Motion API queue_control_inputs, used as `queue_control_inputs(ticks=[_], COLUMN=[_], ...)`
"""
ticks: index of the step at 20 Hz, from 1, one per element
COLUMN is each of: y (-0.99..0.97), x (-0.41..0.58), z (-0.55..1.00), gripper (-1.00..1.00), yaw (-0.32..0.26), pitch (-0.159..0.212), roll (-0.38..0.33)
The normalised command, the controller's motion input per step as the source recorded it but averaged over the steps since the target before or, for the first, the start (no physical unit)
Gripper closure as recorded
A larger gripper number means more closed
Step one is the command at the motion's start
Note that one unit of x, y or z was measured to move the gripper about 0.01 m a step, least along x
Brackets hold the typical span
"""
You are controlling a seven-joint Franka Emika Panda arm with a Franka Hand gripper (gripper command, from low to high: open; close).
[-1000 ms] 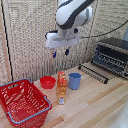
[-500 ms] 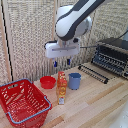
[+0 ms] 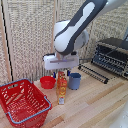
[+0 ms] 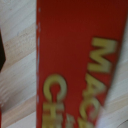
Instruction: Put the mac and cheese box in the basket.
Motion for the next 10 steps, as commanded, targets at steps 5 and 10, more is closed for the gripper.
queue_control_inputs(ticks=[5,10], y=[0.09,0.0], x=[0.017,-0.005], z=[-0.04,0.0], gripper=[1.0,1.0], yaw=[0.0,0.0], pitch=[0.0,-0.009], roll=[-0.008,0.0])
